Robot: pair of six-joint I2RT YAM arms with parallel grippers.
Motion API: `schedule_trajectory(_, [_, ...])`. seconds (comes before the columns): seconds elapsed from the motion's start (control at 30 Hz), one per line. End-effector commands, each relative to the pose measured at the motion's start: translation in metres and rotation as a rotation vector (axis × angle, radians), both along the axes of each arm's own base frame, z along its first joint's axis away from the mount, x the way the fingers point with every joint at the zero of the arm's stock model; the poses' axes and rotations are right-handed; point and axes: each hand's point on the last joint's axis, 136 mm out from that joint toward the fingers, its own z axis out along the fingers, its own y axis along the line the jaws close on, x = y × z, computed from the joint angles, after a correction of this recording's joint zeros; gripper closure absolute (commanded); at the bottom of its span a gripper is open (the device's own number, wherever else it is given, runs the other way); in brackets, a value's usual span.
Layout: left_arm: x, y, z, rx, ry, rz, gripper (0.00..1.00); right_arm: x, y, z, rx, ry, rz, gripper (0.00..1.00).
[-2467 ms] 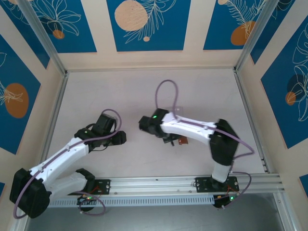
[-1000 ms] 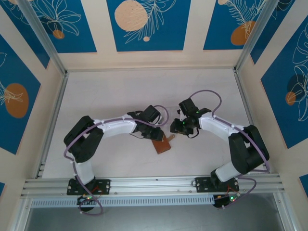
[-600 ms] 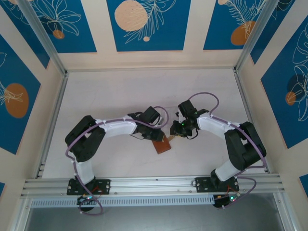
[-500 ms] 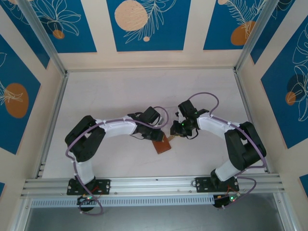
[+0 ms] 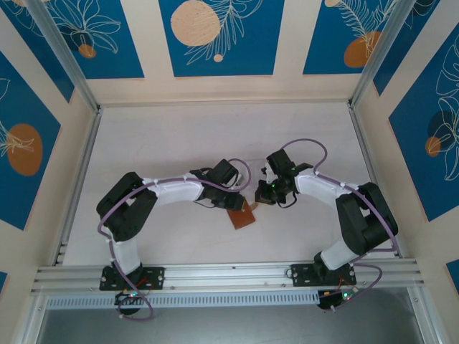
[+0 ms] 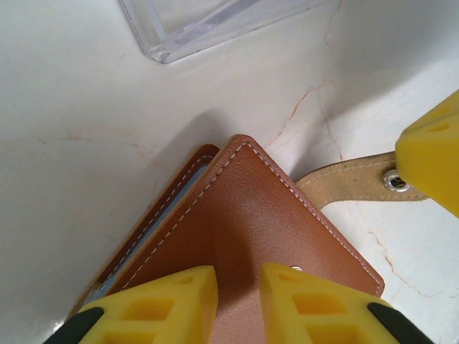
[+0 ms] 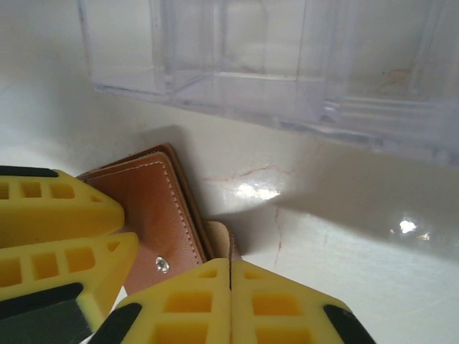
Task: Put the credit cards into the card holder
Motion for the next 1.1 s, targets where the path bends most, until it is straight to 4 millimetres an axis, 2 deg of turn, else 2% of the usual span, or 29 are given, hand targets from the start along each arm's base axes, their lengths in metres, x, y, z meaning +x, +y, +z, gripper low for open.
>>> schedule_trajectory(0.0, [-0.021,0.015,-0.032,0.087,0.07,-0.013,0.75,-0.005,0.007,0.011,0.066,-0.007,0.028,0.97])
schedule_trajectory(0.07, [-0.021,0.016,-0.033,0.089,0.074,-0.012,0.75,-0.005,0.011,0.015,0.088,-0.009,0.033,1.0])
schedule_trajectory(0.3, [-0.021,0.015,-0.035,0.087,0.079,-0.01,0.75,-0.006,0.031,0.025,0.167,-0.013,0.066,1.0])
schedule_trajectory(0.5, [-0.021,0.013,-0.035,0.078,0.083,-0.004,0.75,-0.013,0.054,0.013,0.183,0.032,0.1,1.0])
schedule_trajectory(0.63, [-0.02,0.012,-0.032,0.073,0.081,0.004,0.75,-0.016,0.058,-0.002,0.149,0.063,0.092,1.0])
schedule_trajectory(0.87, [-0.017,0.004,-0.008,-0.012,0.083,0.032,0.7,-0.022,0.054,-0.02,0.064,0.09,0.092,1.0])
schedule_trajectory(1.07, [-0.012,0.0,0.021,-0.117,0.079,0.066,0.68,-0.024,0.051,-0.024,0.046,0.096,0.091,1.0])
